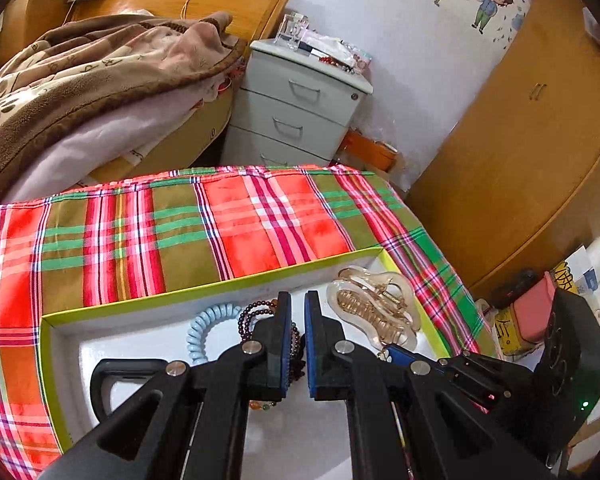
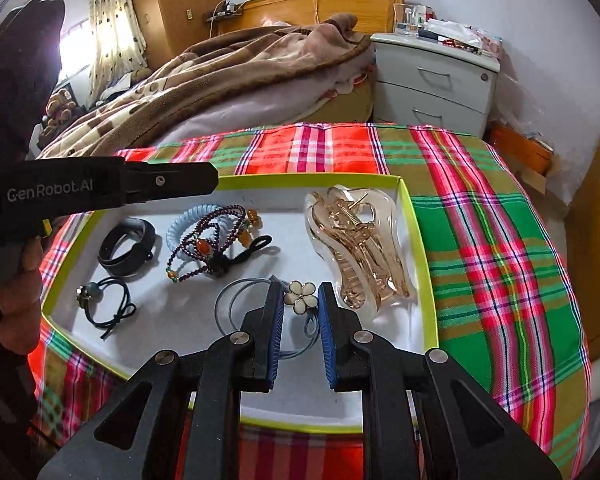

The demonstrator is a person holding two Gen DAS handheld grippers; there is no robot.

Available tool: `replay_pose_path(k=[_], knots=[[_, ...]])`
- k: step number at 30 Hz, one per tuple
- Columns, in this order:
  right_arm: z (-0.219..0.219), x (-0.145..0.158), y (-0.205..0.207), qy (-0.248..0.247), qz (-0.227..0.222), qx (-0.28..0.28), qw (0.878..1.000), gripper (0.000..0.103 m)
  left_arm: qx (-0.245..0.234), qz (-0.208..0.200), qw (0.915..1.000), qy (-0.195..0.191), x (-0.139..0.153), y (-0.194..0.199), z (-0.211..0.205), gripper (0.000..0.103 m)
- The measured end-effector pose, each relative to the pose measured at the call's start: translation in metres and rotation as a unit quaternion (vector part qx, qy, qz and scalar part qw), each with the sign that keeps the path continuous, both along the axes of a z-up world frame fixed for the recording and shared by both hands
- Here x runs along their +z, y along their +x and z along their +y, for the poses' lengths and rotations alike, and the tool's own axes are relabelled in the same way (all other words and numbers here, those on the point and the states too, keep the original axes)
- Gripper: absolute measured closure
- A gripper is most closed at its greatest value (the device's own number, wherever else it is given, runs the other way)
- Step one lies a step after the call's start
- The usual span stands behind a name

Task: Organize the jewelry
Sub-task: 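Carry the beaded bracelet with the left tool over the box, then open the left tool to drop the bracelet into the box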

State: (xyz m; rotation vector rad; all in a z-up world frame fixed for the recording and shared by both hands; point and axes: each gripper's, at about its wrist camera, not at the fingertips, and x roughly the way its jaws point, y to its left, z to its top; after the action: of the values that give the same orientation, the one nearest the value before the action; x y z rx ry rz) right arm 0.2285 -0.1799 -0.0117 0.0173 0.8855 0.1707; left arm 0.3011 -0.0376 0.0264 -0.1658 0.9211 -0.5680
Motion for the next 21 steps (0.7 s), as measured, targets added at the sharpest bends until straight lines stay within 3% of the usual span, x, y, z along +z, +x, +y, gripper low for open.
replay_pose_path(k=[21], knots=[[0.004, -0.005, 0.007, -0.027, 0.006, -0.008, 1.000, 0.085, 0.001, 0.025, 0.9996, 0.011, -0.018, 0.006, -0.003, 0.096]])
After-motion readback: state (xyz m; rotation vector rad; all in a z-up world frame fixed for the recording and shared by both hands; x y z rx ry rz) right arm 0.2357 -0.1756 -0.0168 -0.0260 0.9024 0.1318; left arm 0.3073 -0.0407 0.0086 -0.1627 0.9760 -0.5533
